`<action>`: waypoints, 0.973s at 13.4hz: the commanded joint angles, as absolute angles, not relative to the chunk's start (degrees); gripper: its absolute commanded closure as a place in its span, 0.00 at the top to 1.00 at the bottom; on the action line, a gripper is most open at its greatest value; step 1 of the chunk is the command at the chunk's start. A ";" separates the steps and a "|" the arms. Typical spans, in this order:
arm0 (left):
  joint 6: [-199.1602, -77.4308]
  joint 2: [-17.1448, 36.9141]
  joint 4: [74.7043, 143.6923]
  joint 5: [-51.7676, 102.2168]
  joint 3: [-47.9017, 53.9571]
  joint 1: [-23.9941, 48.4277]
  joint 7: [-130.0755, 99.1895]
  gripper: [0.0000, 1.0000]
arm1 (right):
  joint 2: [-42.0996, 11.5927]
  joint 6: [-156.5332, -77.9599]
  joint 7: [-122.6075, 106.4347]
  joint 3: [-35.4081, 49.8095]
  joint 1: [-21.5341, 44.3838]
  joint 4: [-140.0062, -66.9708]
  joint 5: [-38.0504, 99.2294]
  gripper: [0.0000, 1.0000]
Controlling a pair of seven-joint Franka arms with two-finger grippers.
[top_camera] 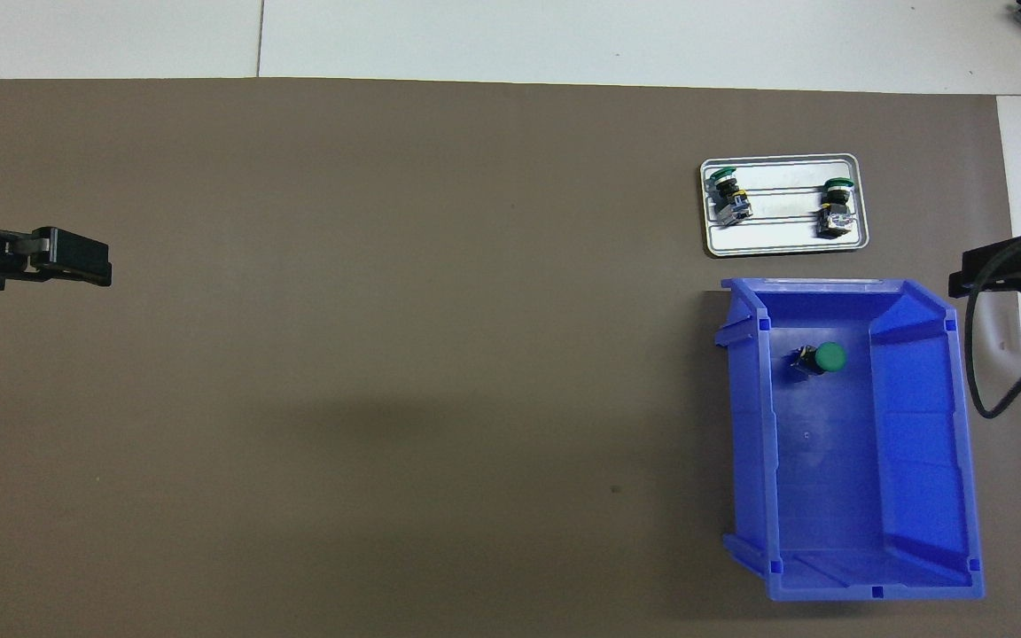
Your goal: Place and press button with both arms
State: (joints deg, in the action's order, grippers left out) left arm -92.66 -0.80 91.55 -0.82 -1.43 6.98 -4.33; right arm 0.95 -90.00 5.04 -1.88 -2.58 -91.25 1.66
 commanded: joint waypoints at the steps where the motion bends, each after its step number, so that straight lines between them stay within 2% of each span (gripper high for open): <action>1: -92.20 -2.02 92.46 -1.49 -0.97 6.42 -3.78 1.00 | 1.23 -90.62 4.04 -3.41 0.06 -91.50 0.44 1.00; 3: -92.28 -2.02 92.46 -1.49 -1.05 6.42 -3.78 1.00 | 1.06 -90.61 3.96 -8.60 4.39 -91.32 -0.18 1.00; 6: -92.20 -2.02 92.46 -1.49 -0.97 6.42 -3.78 1.00 | 1.32 -90.26 3.96 -5.02 0.97 -91.41 0.09 1.00; 10: -92.20 -2.02 92.46 -1.49 -0.97 6.42 -3.78 1.00 | 1.41 -90.26 3.87 -9.30 5.96 -91.58 -0.18 1.00; 13: -92.20 -1.93 92.46 -1.49 -1.05 6.42 -3.78 1.00 | 1.41 -90.26 2.82 -9.84 6.42 -91.58 -0.18 1.00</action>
State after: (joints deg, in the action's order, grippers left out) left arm -92.66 -0.80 91.55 -0.82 -1.43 6.98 -4.33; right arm 0.95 -90.05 4.78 -9.08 5.92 -91.24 0.54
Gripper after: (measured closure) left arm 0.000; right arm 0.000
